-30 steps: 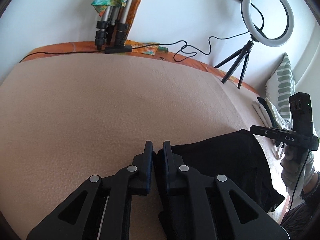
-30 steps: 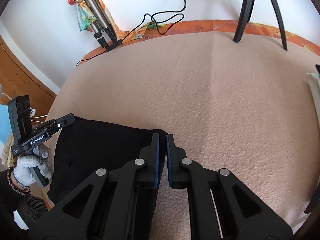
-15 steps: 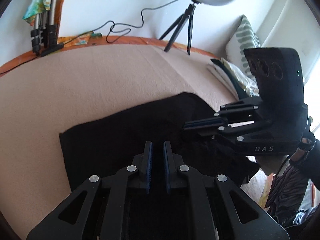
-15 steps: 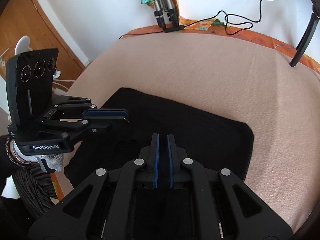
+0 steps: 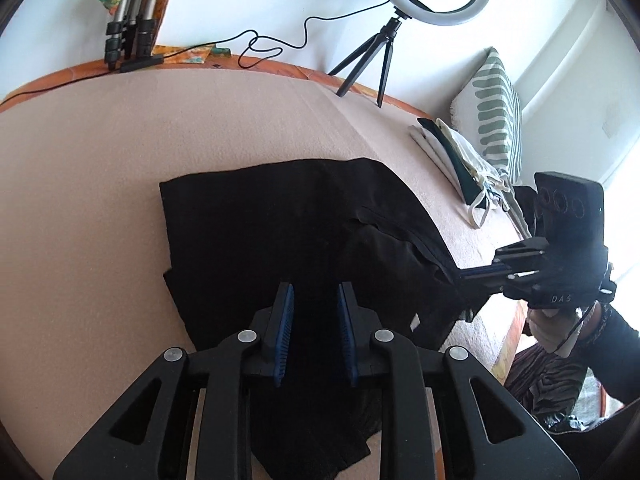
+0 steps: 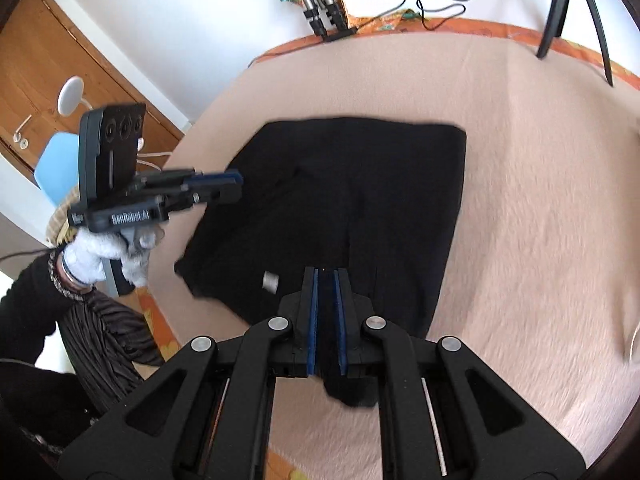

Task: Fold small clothes
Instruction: 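Open both grippers and release the small folded shirt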

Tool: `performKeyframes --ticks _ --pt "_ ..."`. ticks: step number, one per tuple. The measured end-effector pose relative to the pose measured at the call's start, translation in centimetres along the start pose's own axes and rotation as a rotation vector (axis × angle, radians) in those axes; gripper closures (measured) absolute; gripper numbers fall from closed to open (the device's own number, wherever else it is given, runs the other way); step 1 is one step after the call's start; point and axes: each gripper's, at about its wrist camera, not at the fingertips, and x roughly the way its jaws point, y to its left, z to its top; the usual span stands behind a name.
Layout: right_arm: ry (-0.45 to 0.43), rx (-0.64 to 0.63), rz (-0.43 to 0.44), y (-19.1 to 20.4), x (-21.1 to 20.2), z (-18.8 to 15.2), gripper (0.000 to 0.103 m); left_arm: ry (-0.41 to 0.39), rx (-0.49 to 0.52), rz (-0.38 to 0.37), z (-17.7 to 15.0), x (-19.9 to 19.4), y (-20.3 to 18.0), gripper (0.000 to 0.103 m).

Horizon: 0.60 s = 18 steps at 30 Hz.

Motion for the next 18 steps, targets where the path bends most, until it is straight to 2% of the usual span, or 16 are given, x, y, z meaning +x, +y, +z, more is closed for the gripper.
performKeyframes --ticks 7,9,12,14,15,16,18 --pt "0.083 0.015 -0.006 0.1 0.6 -3.8 0.094 0.075 0.031 0.006 -2.9 0.1 -1.1 0.082" --pt "0.074 0.016 0.012 0.3 -0.3 -4.6 0.094 0.072 0.028 0.016 -3.2 -0.2 -1.1 0.082" --pt "0.001 0.034 0.020 0.3 -2.6 -5.0 0.093 0.012 -0.016 0.021 -2.5 -1.7 -0.1 0.082" --pt "-0.049 0.076 -0.003 -0.6 -3.8 -5.0 0.063 -0.027 -0.064 0.018 -1.6 -2.5 1.0 0.068" --pt "-0.079 0.100 -0.009 -1.0 -4.3 -5.0 0.040 -0.046 -0.092 0.015 -1.4 -2.9 1.6 0.065" --pt "-0.103 0.124 -0.012 -1.6 -4.6 -5.0 0.036 -0.062 -0.124 0.006 -1.1 -3.2 2.3 0.064" --pt "-0.104 0.174 -0.002 -2.7 -4.7 -4.9 0.036 -0.080 -0.198 -0.021 -0.4 -3.5 3.9 0.064"
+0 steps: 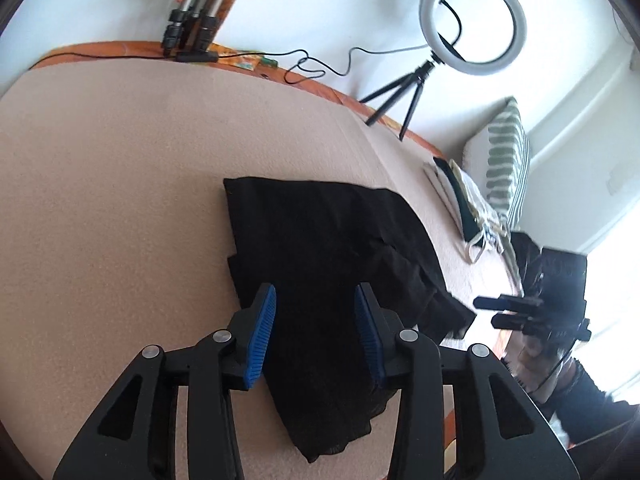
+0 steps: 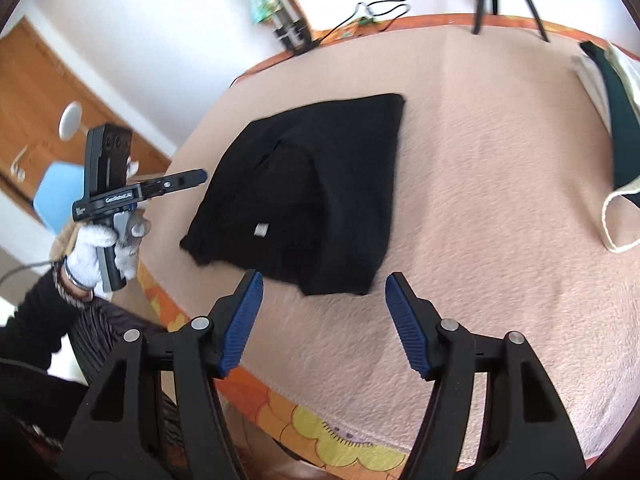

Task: Fold small clothes
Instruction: 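Open both grippers and release the small folded shirt, then move the open right gripper toward the folded shirt edge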

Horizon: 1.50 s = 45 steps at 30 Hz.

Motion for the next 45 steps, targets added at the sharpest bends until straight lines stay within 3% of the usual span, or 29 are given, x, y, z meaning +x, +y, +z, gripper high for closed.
performKeyframes --ticks 6,15,20,23,26,35,40,43,45 --pt "0.044 0.209 0.123 -3.5 1.1 -0.5 0.036 -0.028 -0.192 -0.051 2.0 -0.1 3.4 0.062" --pt "0.054 0.419 0.272 -6.6 1.9 -1.4 0.036 0.018 -0.282 -0.116 3.6 2.1 5.9 0.062" --pt "0.045 0.427 0.280 -6.2 1.7 -1.5 0.037 0.039 -0.286 -0.105 4.1 3.0 6.9 0.062" --pt "0.071 0.428 0.294 -5.9 2.5 -1.5 0.047 0.047 -0.286 -0.102 4.3 3.4 7.4 0.062" --pt "0.082 0.403 0.291 -5.5 3.0 -1.3 0.048 0.056 -0.285 -0.102 4.5 3.8 7.7 0.062" --pt "0.089 0.439 0.356 -5.6 4.3 -0.7 0.050 0.063 -0.262 -0.205 5.7 6.1 7.3 0.059" --pt "0.089 0.424 0.343 -4.7 5.1 0.0 0.055 0.063 -0.214 -0.208 6.2 7.2 6.0 0.060" --pt "0.089 0.425 0.342 -4.7 5.5 0.4 0.058 0.061 -0.169 -0.176 6.4 7.6 5.2 0.065" --pt "0.091 0.424 0.321 -4.6 5.6 0.7 0.063 0.069 -0.118 -0.129 6.4 8.0 4.4 0.078"
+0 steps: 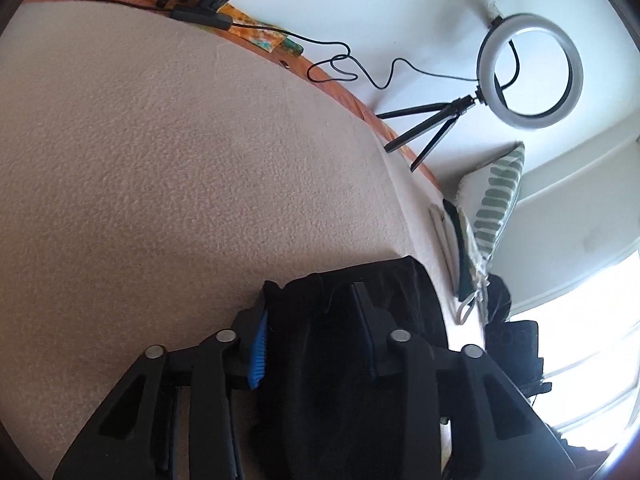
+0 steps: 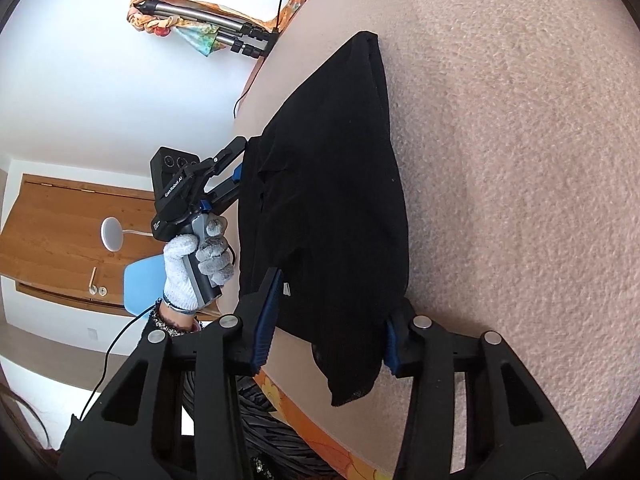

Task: Fold small clothes
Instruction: 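Move the open right gripper toward the folded shirt edge, then grasp the folded black shirt bundle with both grippers, then lift the shirt bundle with both grippers and carry it toward the clothes stack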

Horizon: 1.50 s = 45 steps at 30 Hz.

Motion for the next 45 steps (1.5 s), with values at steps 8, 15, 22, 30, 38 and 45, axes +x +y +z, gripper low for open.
performKeyframes --ticks 8,15,22,30,38,45 --pt "-0.003 -0.087 -0.161 1.7 0.2 -0.1 0.090 -0.009 0.137 0.112 -0.9 1.1 -2.0 0.096" --pt "-0.034 -0.159 -0.252 3.5 0.8 -0.6 0.093 -0.054 0.146 0.137 -0.9 0.2 -1.7 0.097" --pt "-0.040 -0.237 -0.308 4.1 1.3 -0.5 0.093 -0.067 0.197 0.164 -1.3 0.0 -2.7 0.097" --pt "-0.045 -0.248 -0.329 4.0 1.3 -0.4 0.093 -0.087 0.275 0.222 -1.5 -0.2 -4.0 0.097" --pt "-0.059 -0.315 -0.409 5.9 1.9 -0.8 0.093 -0.120 0.467 0.385 -2.9 0.0 -6.6 0.097" --pt "-0.067 -0.372 -0.465 6.9 2.4 -0.9 0.093 -0.146 0.621 0.478 -4.2 0.4 -9.4 0.097"
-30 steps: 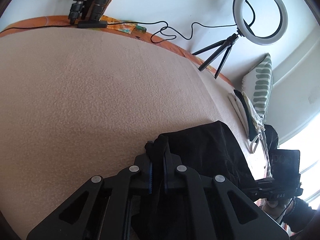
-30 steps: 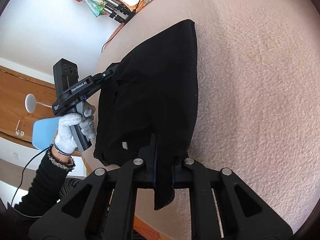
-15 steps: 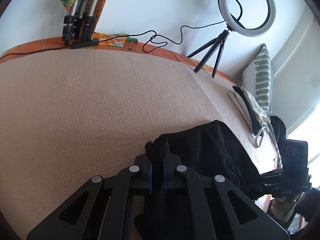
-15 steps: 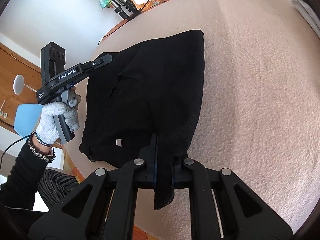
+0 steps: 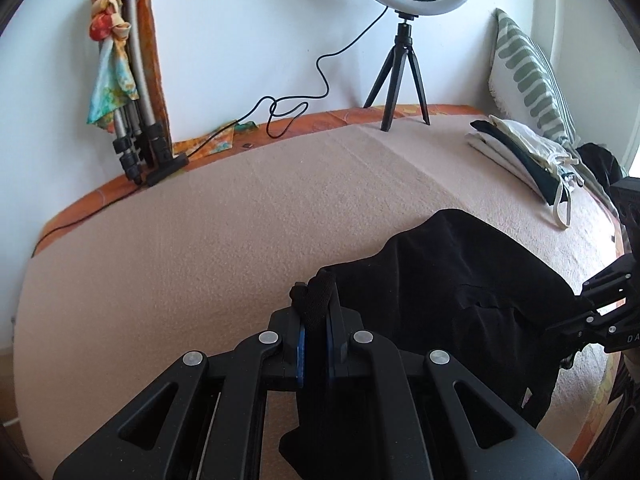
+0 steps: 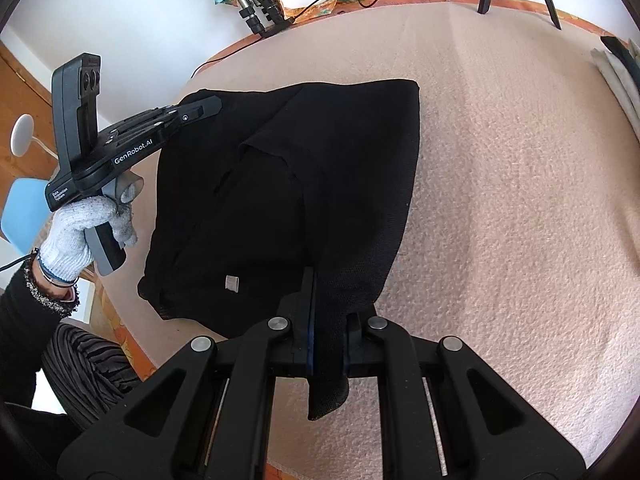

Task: Fold small clothes
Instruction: 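Lift the shirt bundle with both grippers and carry it toward the clothes stack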

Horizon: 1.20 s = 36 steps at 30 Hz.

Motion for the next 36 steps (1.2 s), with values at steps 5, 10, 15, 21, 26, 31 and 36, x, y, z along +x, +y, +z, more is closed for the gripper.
performKeyframes --ticks 5,10,15,21,26,31,36 --pt "-0.007 -0.009 -0.022 0.3 0.0 0.2 0.093 -0.010 0.023 0.009 0.0 -0.3 -0.5 0.097" --pt "-0.019 -0.048 -0.050 1.1 -0.2 0.3 0.093 -0.015 0.032 0.022 0.1 -0.5 -0.6 0.097" --pt "-0.020 -0.055 -0.061 1.2 -0.3 0.3 0.093 -0.009 0.019 0.022 -0.2 -0.3 -0.4 0.097" --pt "-0.057 -0.092 -0.091 1.6 -1.5 0.1 0.094 -0.064 0.011 0.016 0.9 -1.9 -0.6 0.097" --pt "-0.097 -0.116 -0.110 2.0 -2.9 0.1 0.094 -0.103 0.011 -0.001 2.1 -2.8 -1.2 0.097" --pt "-0.138 -0.143 -0.145 2.0 -4.5 0.2 0.094 -0.132 0.026 -0.025 3.3 -3.3 -2.8 0.097" --pt "-0.174 -0.134 -0.175 1.2 -6.9 0.1 0.094 -0.164 0.041 -0.051 5.1 -3.5 -4.7 0.097"
